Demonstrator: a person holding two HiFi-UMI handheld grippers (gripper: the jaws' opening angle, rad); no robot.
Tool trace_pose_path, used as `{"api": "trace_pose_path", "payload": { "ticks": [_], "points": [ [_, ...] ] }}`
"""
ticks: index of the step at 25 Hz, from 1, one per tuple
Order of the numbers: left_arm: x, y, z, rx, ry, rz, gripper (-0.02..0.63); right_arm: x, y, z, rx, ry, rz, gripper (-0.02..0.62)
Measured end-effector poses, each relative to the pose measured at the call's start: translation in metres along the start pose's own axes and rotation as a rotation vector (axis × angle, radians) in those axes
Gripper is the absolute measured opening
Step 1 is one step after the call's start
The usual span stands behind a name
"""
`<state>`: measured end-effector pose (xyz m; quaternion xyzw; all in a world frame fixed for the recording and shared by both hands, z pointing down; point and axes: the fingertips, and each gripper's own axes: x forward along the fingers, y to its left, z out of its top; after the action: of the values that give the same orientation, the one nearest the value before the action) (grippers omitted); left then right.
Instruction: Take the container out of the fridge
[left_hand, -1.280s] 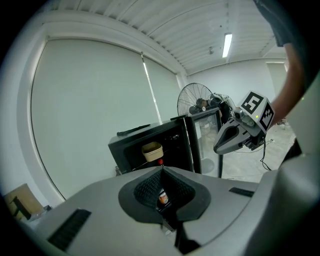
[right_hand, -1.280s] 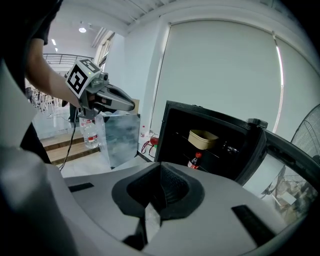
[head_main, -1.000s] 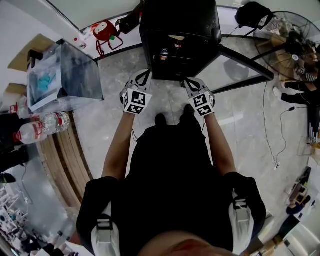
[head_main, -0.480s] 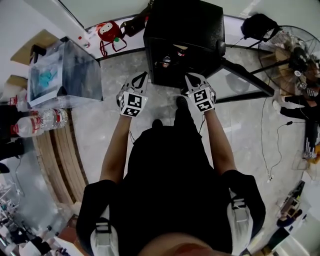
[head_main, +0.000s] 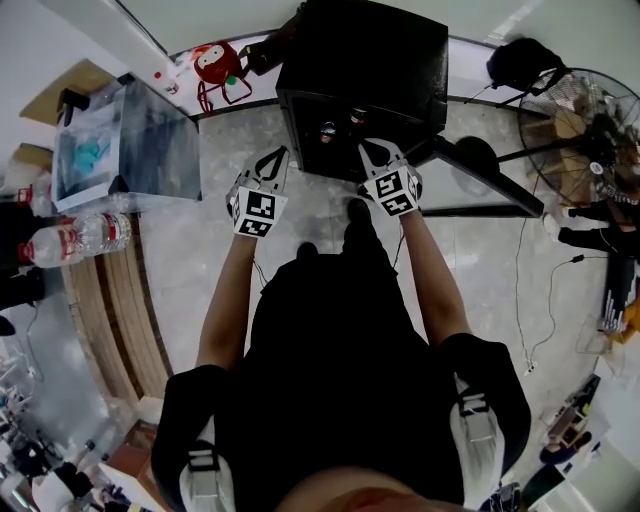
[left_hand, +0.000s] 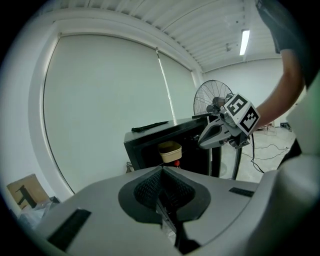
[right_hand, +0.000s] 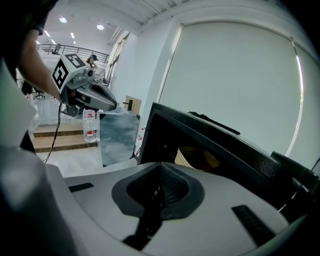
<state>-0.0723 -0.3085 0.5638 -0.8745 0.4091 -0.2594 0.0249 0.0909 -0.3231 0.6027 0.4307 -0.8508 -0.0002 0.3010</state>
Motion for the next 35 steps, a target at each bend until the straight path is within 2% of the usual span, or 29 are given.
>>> {"api": "trace_pose_path", "payload": {
  "ticks": [8,17,23,35],
  "points": [
    [0.001,0.012,-0.007,-0.008,0.031,0.017,0.018,0.025,-0.017,0.004,-0.029,0.014,-0.027,0.021],
    [-0.017,0.027,-0.022,-0.023,0.057,0.059,0.020,0.054,-0.025,0.006,-0.064,0.042,-0.049,0.140],
    [-0.027,0.039,-0.030,-0.033,0.070,0.093,0.020,0.063,-0.027,0.004,-0.080,0.047,-0.078,0.184],
    [-0.023,0.044,-0.034,-0.059,0.093,0.129,0.020,0.082,-0.041,0.002,-0.091,0.032,-0.110,0.193]
  ]
}}
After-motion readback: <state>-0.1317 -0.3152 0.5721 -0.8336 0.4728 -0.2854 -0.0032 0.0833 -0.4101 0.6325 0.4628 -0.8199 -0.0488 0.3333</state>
